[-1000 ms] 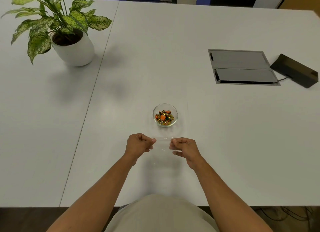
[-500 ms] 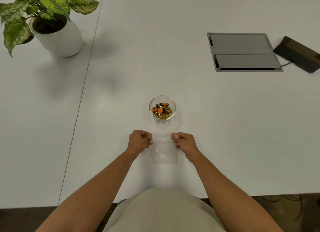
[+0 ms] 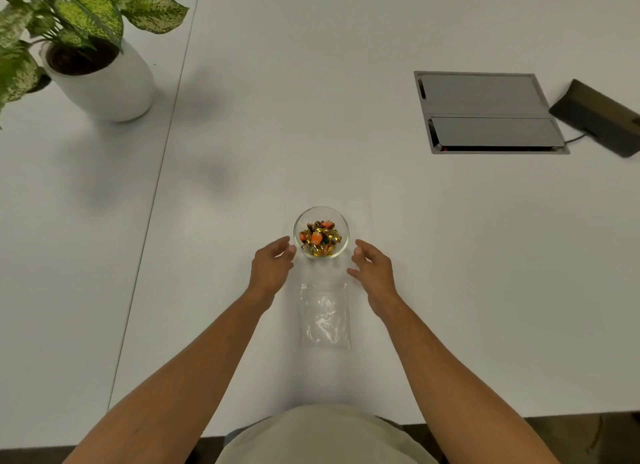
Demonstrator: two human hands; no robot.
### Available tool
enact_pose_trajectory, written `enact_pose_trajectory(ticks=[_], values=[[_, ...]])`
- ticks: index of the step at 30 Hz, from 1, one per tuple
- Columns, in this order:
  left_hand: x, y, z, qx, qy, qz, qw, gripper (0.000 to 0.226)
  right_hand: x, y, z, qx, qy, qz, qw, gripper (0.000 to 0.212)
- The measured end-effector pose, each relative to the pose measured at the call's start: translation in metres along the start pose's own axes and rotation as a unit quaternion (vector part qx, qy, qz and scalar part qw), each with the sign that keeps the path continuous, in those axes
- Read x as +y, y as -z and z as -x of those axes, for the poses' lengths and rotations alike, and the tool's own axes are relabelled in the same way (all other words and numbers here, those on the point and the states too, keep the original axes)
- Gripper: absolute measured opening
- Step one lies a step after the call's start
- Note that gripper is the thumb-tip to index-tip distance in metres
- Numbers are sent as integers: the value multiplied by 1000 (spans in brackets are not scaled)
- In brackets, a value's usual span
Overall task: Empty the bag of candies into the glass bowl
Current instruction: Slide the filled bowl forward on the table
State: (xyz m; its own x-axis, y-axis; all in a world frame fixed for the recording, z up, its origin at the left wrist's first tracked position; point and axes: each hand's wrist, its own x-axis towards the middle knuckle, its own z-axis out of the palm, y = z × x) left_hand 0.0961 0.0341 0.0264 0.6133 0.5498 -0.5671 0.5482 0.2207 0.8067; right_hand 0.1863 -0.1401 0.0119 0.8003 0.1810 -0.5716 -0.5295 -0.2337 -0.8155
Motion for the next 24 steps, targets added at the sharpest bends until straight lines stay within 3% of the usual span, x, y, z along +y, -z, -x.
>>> enact_pose_trajectory(ticks=[4,10,16,24], values=[[16,-10,-10,-21,2,24,999,51,-12,-14,-15,-11,-31,-41,999,41],[18,-20,-28,-6,-13,19,1000,34,-20,-26,-28,-45,-16,-57,997,33],[27,-22,-55,5,-21,-27,999,36,-26,-34,-56,-8,-22,-40,999,34],[96,-28,-129,-13,-66,-36,997,38,-88,-56,-137,4,-5,-44,999,31]])
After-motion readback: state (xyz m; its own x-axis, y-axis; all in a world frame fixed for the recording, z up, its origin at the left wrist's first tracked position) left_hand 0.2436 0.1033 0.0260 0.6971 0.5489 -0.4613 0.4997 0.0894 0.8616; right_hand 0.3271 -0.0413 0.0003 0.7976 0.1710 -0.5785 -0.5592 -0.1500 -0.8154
